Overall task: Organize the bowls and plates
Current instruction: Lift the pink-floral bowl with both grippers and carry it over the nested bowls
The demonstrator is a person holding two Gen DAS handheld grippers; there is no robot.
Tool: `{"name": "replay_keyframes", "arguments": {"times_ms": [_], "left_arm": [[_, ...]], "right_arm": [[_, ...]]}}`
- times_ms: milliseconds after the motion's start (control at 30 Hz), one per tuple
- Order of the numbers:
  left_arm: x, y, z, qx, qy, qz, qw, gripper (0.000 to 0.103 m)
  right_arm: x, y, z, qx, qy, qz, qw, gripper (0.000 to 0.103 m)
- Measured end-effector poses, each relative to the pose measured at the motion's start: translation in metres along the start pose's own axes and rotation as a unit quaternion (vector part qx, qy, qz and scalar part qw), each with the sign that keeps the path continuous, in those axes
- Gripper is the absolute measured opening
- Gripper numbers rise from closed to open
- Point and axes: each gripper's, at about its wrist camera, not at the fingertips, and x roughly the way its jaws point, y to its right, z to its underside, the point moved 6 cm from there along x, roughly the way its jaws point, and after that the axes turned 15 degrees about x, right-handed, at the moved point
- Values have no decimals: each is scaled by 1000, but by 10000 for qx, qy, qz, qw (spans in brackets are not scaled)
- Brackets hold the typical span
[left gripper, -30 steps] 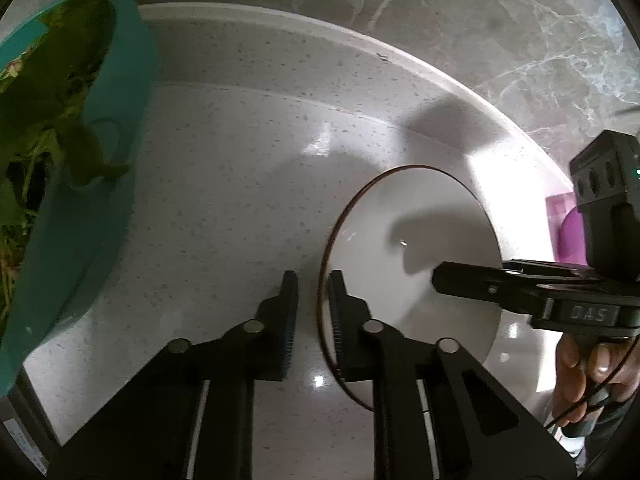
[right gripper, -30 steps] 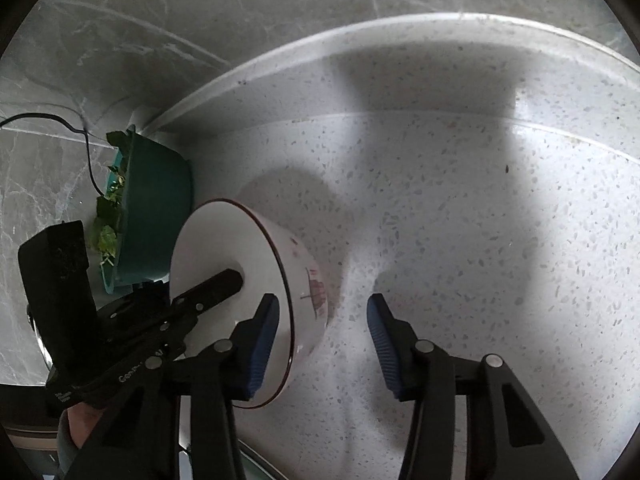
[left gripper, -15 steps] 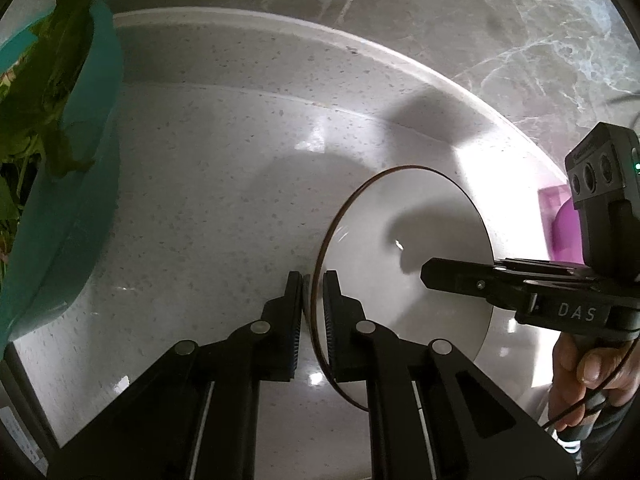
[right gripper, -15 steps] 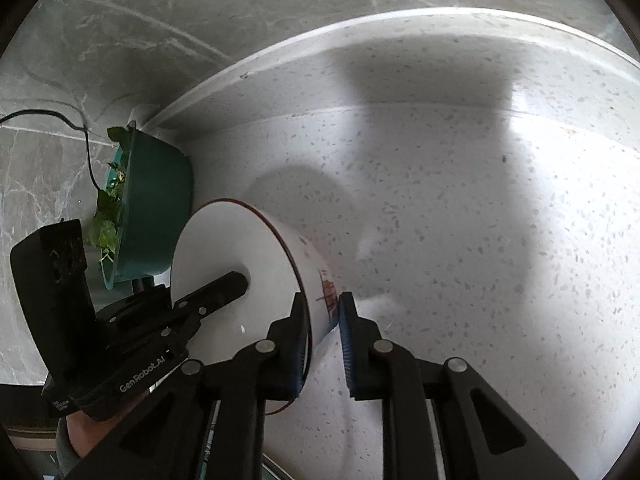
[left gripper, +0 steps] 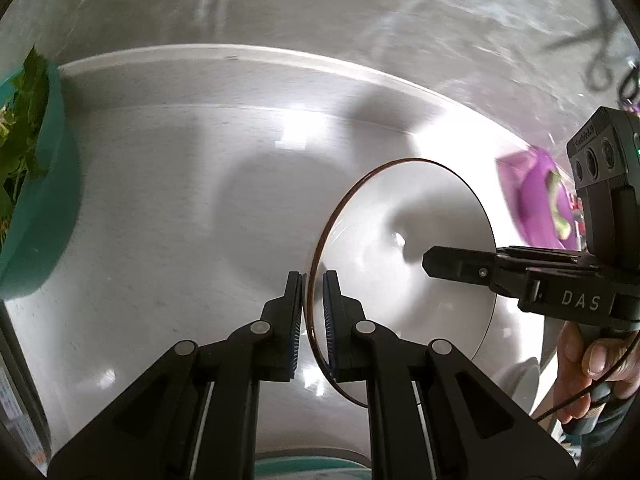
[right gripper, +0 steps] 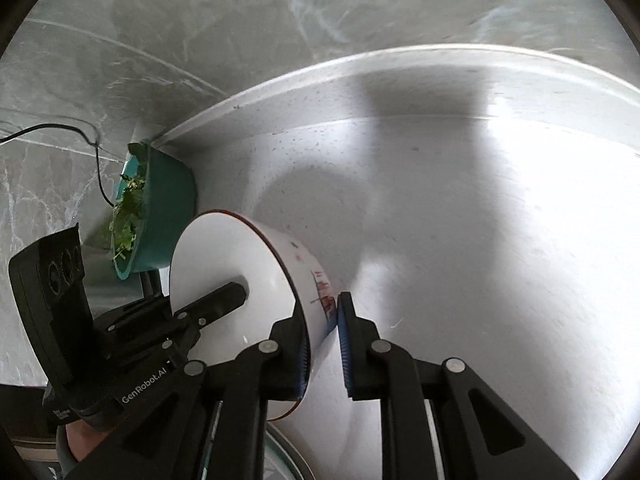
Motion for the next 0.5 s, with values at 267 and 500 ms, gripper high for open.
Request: {"name": "replay_keyframes", "arguments": {"times_ms": [267,500], "left_arm": [[-9,89,17,352,20,226,9991,9],[-11,164,37,554,18,533,9970,9]], "right_arm": [[-51,37,40,85,227,36,9997,17],[-88,70,77,244,381,41,9990,18]]}}
